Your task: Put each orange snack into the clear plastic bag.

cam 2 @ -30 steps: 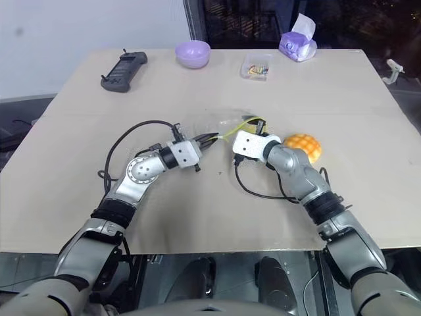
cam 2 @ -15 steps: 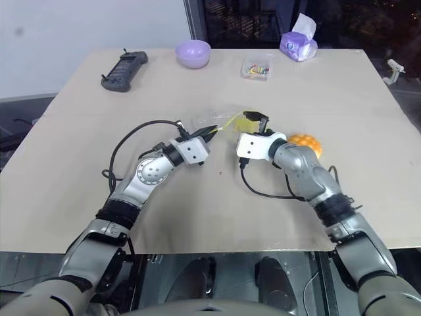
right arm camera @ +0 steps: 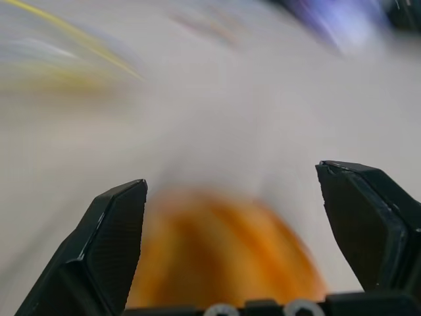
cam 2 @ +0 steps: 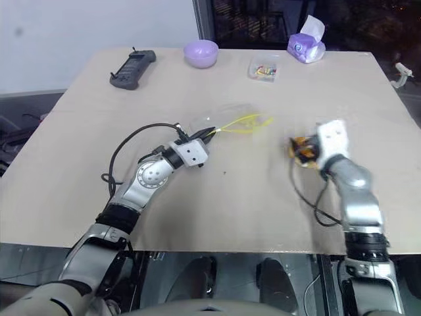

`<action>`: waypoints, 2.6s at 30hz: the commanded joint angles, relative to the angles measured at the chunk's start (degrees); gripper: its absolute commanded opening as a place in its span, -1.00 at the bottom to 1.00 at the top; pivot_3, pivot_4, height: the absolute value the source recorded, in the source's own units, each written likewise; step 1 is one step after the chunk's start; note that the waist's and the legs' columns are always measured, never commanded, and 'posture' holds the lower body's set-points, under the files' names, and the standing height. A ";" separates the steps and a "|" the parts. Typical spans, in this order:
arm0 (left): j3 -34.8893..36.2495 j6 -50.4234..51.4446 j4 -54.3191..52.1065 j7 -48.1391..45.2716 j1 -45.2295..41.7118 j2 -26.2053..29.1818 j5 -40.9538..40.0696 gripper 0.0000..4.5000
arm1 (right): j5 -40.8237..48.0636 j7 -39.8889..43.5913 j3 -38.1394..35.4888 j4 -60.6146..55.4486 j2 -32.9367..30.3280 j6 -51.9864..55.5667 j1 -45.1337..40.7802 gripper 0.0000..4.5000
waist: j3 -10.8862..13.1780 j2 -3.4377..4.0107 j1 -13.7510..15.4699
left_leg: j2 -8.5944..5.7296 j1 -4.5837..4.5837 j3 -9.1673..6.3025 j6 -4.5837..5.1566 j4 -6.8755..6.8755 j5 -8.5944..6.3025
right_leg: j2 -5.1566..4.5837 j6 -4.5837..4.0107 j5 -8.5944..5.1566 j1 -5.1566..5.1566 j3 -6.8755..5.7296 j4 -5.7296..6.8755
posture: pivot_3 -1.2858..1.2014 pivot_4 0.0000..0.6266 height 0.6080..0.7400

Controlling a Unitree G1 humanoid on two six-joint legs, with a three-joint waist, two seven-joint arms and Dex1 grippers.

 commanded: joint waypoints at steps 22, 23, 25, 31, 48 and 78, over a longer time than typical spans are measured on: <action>0.19 -0.01 -1.04 0.71 -1.18 -0.48 -1.24 -1.00 | 11.99 3.22 5.51 -2.25 -1.33 12.65 3.56 -0.24 | -0.03 -0.01 -1.09 | 0.10 0.04 -0.03 0.00 -0.01 0.00 | 0.13 0.00 -0.01 0.02 -0.01 0.03 | 0.03 -0.52 1.00; 0.09 -0.01 -1.07 0.71 -1.15 -0.57 -1.22 -1.00 | 12.12 2.95 5.24 -1.91 -1.30 12.23 3.18 -0.43 | -0.04 -0.03 -1.05 | 0.10 0.04 -0.03 0.00 -0.01 0.00 | 0.13 0.01 -0.01 0.03 -0.01 0.02 | 0.03 -0.52 1.00; -0.08 -0.06 -1.14 0.64 -1.02 -0.72 -1.21 -1.00 | 13.41 2.58 3.99 -2.12 -0.74 11.57 2.15 -0.79 | -0.04 -0.03 -1.03 | 0.09 0.04 -0.03 0.00 0.00 0.00 | 0.12 0.01 0.00 0.03 -0.01 0.02 | 0.03 -0.52 1.00; -0.59 -0.63 -1.14 0.65 -0.97 -0.79 -0.70 -1.00 | 24.05 3.95 -0.46 -5.71 1.79 18.80 -0.69 -0.93 | -0.03 -0.02 -1.17 | 0.09 0.03 -0.04 0.00 0.01 0.00 | 0.12 0.01 0.00 0.02 -0.01 0.04 | 0.03 -0.52 1.00; -2.75 -2.69 -2.79 0.33 -0.49 -1.65 -0.16 -1.00 | 34.80 0.50 0.19 -4.17 4.77 26.04 -11.30 -0.93 | -0.01 0.02 -1.29 | 0.09 -0.03 -0.05 0.00 -0.01 0.00 | 0.12 0.00 0.00 -0.03 -0.02 0.02 | 0.03 -0.52 1.00; -3.84 -7.90 0.39 -4.47 -2.24 -4.57 -5.31 -1.00 | 30.93 -15.47 -0.62 8.21 13.24 26.85 -23.76 0.39 | 0.00 0.04 -1.41 | 0.09 -0.07 -0.02 0.01 -0.04 0.00 | 0.12 0.00 0.00 -0.09 0.00 0.02 | 0.03 -0.52 1.00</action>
